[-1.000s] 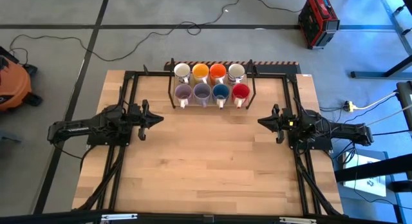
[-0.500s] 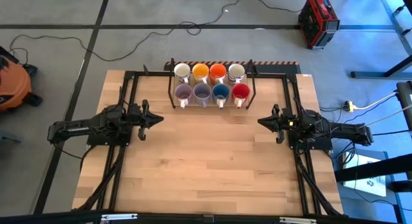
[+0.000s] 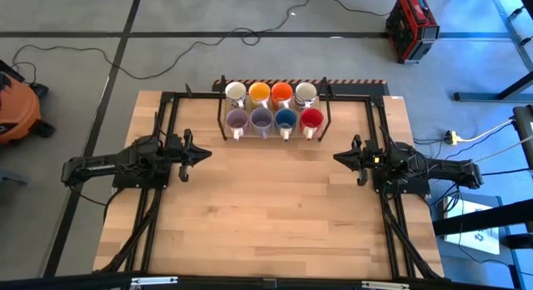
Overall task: Place coffee mugs
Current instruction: Return to Home Position
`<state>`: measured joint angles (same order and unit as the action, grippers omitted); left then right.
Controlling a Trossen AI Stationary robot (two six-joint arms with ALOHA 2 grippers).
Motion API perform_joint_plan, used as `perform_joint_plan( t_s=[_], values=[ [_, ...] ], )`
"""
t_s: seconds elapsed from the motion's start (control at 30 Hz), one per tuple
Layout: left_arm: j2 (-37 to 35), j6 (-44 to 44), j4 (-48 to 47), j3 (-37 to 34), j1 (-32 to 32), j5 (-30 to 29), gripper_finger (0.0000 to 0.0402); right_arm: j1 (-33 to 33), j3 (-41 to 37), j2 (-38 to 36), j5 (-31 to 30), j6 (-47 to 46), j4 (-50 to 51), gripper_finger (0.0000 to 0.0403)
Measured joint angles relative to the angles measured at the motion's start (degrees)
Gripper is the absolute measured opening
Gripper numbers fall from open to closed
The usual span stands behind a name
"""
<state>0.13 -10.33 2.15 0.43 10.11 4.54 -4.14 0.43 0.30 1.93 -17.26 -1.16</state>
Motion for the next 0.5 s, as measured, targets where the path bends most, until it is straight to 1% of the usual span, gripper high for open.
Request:
perform_joint_plan(
  t_s=[0.5],
  values=[
    [0.01, -0.01, -0.02, 0.00, -0.02, 0.02, 0.0018, 0.00, 0.00, 0.00, 0.00, 0.00, 0.01, 0.0014]
  ],
)
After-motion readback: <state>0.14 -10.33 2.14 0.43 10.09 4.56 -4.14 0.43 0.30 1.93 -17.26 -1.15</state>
